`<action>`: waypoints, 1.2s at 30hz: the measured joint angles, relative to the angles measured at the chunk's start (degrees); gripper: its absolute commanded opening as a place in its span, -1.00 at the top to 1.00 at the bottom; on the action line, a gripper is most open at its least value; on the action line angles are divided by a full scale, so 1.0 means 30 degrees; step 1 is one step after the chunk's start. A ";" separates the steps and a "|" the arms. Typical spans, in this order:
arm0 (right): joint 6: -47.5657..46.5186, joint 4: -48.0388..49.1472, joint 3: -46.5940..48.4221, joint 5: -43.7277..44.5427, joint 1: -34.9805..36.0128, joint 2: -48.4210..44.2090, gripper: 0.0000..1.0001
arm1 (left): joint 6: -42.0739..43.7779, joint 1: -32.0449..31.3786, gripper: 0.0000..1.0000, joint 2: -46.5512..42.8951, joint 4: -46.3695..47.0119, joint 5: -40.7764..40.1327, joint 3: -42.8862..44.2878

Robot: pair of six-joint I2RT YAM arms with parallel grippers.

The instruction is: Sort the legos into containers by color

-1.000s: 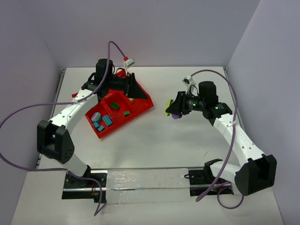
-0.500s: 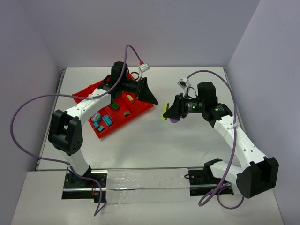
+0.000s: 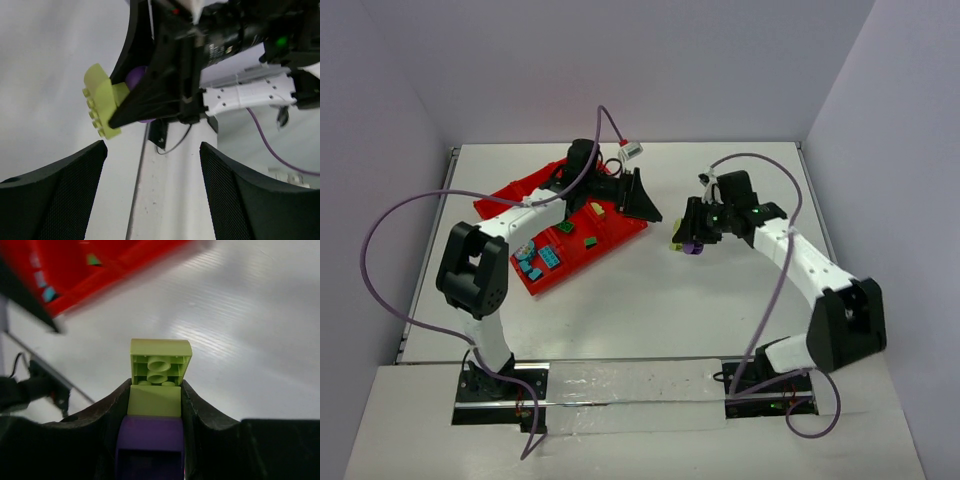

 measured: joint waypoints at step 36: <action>0.2769 -0.1072 -0.0034 0.9186 0.0010 0.2336 -0.77 | 0.2190 0.0645 -0.55 -0.1564 -0.4915 -0.6104 -0.0159</action>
